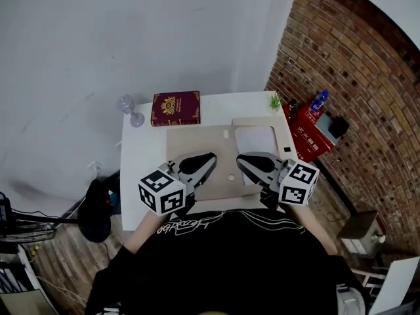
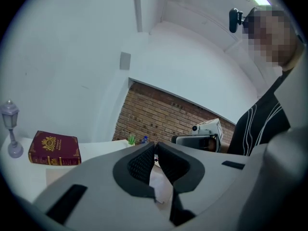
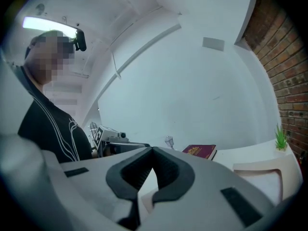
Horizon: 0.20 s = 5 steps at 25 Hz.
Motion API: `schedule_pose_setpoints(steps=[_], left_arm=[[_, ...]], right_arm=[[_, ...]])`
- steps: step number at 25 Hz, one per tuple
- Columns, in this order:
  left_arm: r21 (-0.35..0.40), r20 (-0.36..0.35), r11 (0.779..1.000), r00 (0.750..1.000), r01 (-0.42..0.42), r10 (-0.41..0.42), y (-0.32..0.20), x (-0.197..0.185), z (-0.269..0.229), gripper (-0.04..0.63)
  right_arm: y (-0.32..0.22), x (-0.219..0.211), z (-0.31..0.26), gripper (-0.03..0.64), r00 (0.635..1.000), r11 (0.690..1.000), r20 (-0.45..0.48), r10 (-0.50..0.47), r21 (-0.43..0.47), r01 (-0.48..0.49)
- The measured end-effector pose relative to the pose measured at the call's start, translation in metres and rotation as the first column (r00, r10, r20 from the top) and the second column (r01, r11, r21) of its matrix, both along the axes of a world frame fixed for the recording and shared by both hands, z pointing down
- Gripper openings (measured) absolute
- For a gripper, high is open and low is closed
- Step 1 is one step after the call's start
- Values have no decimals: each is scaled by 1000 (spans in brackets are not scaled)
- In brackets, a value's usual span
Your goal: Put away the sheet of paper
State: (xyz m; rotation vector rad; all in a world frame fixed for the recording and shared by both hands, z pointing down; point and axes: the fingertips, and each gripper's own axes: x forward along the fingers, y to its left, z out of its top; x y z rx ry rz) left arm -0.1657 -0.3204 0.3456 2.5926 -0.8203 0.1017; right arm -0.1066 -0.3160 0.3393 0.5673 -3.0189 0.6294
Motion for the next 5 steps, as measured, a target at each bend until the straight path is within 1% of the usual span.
schedule_pose_setpoints(steps=[5], left_arm=[[9,5,1000,1000,2,-2,-4,-13,1,46]], right_arm=[[-7,-7,4,2,1000,1000,3,24,-4,-24]])
